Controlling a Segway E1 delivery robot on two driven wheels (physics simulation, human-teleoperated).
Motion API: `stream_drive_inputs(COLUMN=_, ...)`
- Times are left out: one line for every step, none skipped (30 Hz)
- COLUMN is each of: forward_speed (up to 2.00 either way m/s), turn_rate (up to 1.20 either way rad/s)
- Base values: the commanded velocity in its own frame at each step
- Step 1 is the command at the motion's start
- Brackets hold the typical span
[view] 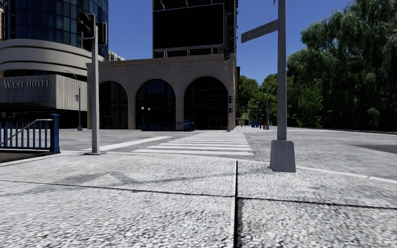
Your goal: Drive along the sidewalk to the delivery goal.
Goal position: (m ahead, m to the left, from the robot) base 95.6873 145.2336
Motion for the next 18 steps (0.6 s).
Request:
stream_drive_inputs(forward_speed=0.0, turn_rate=0.0)
stream_drive_inputs(forward_speed=0.0, turn_rate=0.0)
stream_drive_inputs(forward_speed=0.0, turn_rate=0.0)
stream_drive_inputs(forward_speed=0.0, turn_rate=0.0)
stream_drive_inputs(forward_speed=0.0, turn_rate=0.0)
stream_drive_inputs(forward_speed=0.0, turn_rate=0.0)
stream_drive_inputs(forward_speed=0.0, turn_rate=0.0)
stream_drive_inputs(forward_speed=0.0, turn_rate=0.0)
stream_drive_inputs(forward_speed=0.0, turn_rate=0.0)
stream_drive_inputs(forward_speed=0.0, turn_rate=0.0)
stream_drive_inputs(forward_speed=0.0, turn_rate=0.0)
stream_drive_inputs(forward_speed=0.0, turn_rate=0.0)
stream_drive_inputs(forward_speed=0.0, turn_rate=0.0)
stream_drive_inputs(forward_speed=0.0, turn_rate=0.0)
stream_drive_inputs(forward_speed=0.0, turn_rate=0.0)
stream_drive_inputs(forward_speed=0.0, turn_rate=0.0)
stream_drive_inputs(forward_speed=0.0, turn_rate=0.0)
stream_drive_inputs(forward_speed=0.0, turn_rate=0.0)
